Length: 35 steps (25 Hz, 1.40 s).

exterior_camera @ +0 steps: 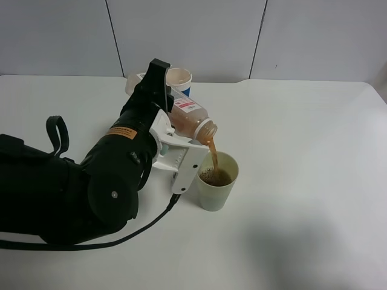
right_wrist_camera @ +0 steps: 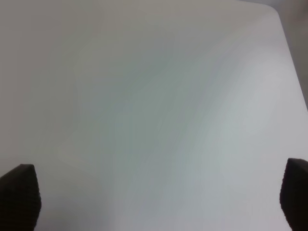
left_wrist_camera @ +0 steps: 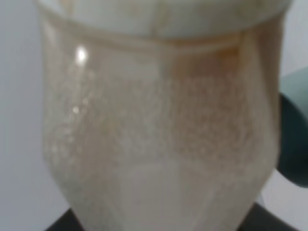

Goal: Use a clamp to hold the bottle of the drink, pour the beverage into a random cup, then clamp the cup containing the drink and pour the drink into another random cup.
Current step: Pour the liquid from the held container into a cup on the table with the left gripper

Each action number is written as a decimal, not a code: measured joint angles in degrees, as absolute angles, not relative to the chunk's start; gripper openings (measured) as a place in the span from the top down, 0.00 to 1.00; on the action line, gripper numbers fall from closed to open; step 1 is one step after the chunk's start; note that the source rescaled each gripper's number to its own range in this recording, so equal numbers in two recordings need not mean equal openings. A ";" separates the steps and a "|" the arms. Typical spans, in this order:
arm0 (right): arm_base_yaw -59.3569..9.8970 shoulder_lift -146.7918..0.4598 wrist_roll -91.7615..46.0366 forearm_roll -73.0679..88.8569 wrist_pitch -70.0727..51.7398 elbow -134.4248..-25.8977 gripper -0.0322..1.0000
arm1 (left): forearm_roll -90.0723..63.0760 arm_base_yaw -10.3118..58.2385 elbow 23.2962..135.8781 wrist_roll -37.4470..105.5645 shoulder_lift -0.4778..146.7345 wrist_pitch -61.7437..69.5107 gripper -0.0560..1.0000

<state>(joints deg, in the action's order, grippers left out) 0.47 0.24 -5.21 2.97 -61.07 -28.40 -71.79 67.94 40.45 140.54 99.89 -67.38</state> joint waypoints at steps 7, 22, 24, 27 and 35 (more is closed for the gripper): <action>0.47 0.24 -5.21 2.97 -61.07 -28.40 0.00 | -71.33 67.94 40.45 141.82 99.89 -67.44 0.95; 0.47 0.24 -5.21 2.97 -61.07 -28.40 0.00 | -68.21 67.94 40.45 144.57 99.89 -67.92 0.95; 0.47 0.24 -5.21 2.97 -61.07 -28.40 0.00 | -67.52 67.94 40.45 144.57 99.89 -67.98 0.95; 0.47 0.24 -5.21 2.97 -61.07 -28.40 0.00 | -66.39 67.94 40.45 144.57 99.89 -68.05 0.95; 0.47 0.24 -5.21 2.97 -61.07 -28.40 0.00 | -63.62 67.94 40.45 144.58 99.89 -68.35 0.95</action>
